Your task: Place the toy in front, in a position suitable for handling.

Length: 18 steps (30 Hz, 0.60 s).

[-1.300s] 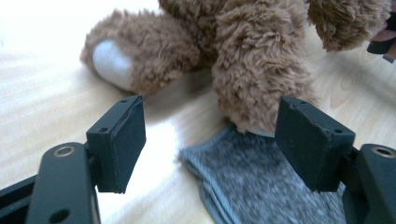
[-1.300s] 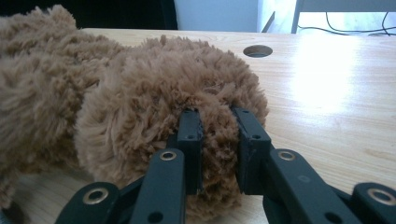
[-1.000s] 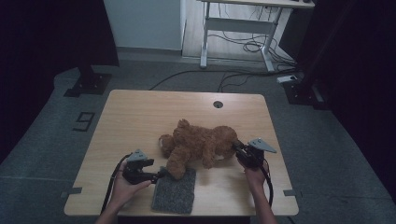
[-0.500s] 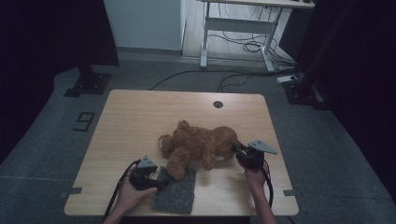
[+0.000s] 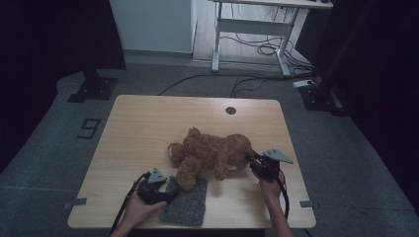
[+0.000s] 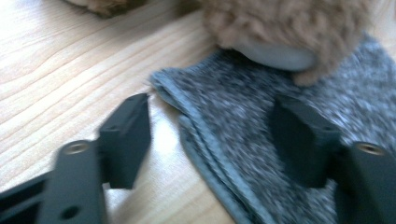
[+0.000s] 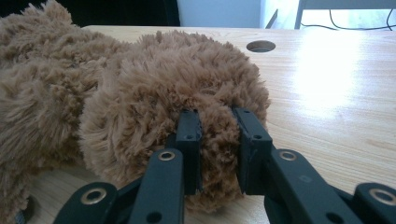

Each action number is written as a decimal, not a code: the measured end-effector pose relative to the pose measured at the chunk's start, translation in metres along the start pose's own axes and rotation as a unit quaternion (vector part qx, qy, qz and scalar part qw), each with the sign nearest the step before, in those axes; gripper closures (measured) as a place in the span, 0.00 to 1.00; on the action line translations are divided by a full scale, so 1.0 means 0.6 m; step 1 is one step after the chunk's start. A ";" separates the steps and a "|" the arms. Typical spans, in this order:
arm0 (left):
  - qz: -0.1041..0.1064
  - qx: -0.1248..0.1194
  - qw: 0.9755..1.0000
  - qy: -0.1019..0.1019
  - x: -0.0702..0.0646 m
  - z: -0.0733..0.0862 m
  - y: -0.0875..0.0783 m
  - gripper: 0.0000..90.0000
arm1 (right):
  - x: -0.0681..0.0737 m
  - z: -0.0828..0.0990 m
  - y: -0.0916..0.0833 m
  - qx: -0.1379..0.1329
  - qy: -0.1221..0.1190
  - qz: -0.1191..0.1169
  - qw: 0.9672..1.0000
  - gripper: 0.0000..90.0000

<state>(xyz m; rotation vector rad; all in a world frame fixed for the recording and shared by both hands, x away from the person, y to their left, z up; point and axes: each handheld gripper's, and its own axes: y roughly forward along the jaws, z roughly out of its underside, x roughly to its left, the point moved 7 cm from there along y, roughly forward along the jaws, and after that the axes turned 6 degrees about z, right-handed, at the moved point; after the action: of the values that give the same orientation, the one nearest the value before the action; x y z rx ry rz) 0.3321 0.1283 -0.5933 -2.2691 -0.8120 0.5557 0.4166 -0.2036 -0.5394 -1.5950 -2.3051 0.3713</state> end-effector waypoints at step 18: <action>0.152 -0.054 0.986 -0.039 0.024 0.000 -0.079 0.91 | -0.002 0.002 -0.002 0.000 0.002 -0.004 1.000 0.82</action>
<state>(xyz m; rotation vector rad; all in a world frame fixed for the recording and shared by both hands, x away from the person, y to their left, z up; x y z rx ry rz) 0.3234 0.1661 -0.5624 -2.5042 -0.5455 0.7601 0.4159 -0.2052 -0.5400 -1.5858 -2.3070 0.3652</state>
